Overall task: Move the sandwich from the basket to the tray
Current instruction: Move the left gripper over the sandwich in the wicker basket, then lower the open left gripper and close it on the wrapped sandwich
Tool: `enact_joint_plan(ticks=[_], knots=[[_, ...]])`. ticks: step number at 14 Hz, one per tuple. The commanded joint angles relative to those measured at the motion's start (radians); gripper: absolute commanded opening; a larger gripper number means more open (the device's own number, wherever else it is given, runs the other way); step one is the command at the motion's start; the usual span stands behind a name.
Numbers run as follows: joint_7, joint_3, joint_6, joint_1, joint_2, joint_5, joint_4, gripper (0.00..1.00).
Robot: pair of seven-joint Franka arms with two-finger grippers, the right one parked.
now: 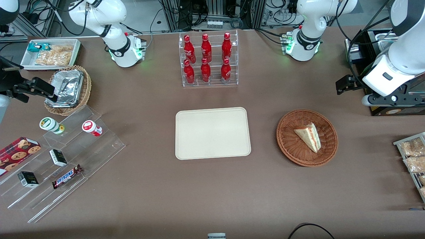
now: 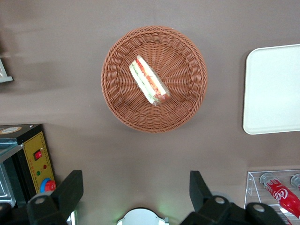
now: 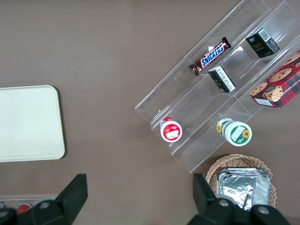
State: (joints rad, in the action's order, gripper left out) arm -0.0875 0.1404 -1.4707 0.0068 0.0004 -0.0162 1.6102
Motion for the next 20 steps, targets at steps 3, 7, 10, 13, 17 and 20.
enact_joint_plan(ticks=[3,7,10,13,17,20], knots=[[0.022,-0.002,0.000,0.004,-0.001,0.002,0.023,1.00],[0.023,-0.002,-0.080,0.005,-0.005,-0.001,0.166,1.00],[0.023,-0.007,-0.251,0.013,-0.010,-0.002,0.324,1.00],[0.023,-0.008,-0.431,0.013,-0.010,-0.004,0.462,1.00],[0.002,-0.010,-0.682,0.028,-0.013,-0.004,0.634,1.00],[-0.177,-0.009,-0.752,0.027,0.021,-0.004,0.651,1.00]])
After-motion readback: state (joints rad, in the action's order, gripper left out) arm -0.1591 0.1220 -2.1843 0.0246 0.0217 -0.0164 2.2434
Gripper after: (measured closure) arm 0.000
